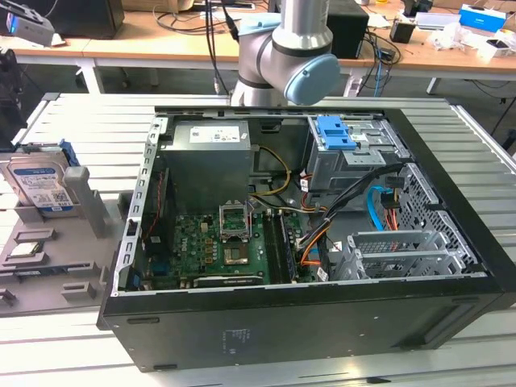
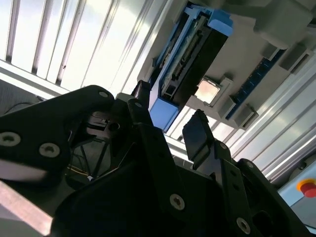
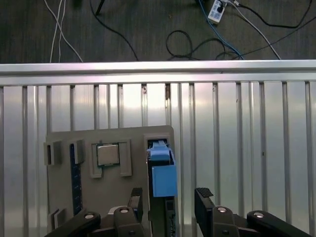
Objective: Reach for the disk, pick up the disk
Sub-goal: 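Pick up the disk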
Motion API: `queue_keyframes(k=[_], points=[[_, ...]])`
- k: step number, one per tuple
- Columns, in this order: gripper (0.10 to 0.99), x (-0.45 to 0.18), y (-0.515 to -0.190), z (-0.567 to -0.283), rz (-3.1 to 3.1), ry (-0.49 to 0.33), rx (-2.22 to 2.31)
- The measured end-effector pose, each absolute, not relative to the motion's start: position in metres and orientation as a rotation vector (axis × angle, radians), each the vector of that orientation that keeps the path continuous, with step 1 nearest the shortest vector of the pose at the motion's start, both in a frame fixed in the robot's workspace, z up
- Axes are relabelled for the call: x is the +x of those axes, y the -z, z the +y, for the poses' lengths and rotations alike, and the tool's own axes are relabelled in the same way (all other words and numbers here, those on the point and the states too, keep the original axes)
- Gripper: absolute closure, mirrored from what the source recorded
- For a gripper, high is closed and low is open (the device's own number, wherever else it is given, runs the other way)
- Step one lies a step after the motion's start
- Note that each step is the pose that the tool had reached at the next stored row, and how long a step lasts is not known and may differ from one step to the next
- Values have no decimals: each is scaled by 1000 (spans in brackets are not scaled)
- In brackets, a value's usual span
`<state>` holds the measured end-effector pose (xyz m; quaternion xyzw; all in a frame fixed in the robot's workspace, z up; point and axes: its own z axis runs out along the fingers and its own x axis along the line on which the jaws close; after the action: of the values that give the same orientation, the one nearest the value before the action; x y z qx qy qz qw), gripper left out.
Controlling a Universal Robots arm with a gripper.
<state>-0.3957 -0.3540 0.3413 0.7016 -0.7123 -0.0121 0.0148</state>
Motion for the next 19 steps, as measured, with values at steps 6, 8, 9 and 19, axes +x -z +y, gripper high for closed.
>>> queue_keyframes(k=[6, 8, 9, 19], points=[[545, -397, -326, -358, -2211, 38, 2189], [545, -397, -321, -358, -2206, 37, 2195], [545, -398, -319, -358, -2201, 37, 2199], [545, -403, -292, -358, -2167, 37, 2232]])
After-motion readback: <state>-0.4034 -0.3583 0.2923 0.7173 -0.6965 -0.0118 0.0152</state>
